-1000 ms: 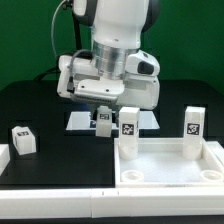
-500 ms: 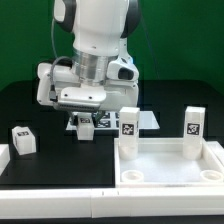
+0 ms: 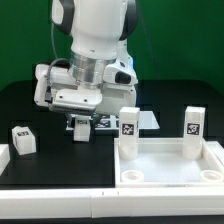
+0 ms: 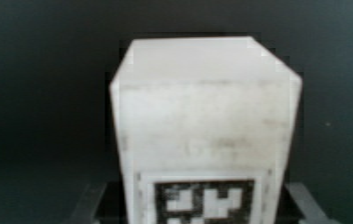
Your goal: Assemble square table
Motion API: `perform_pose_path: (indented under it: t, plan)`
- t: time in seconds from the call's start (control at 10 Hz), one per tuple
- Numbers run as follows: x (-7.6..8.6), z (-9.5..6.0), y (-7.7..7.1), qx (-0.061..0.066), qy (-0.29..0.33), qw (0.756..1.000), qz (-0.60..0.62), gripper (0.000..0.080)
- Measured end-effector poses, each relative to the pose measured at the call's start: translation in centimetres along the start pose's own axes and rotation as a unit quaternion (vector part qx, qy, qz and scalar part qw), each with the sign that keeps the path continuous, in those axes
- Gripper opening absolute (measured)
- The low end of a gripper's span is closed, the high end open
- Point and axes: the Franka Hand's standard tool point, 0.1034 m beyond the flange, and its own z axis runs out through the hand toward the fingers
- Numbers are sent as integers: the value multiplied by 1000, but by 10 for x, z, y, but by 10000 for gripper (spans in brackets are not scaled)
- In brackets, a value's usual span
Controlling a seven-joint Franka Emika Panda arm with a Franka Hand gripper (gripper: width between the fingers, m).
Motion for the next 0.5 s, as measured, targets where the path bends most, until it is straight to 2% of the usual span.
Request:
perform_pose_path:
  t: [0.1, 0.2, 0.3, 0.4, 0.5]
  plan:
    - [0, 0, 0, 0, 0, 1000, 1, 284]
    - [0, 0, -1, 0, 1, 1000, 1, 432]
    - [1, 1, -1, 0, 1, 1000, 1, 432]
    - [2, 1, -6, 0, 2, 1000, 15, 591]
    - [5, -1, -19, 3, 2, 998, 58, 631]
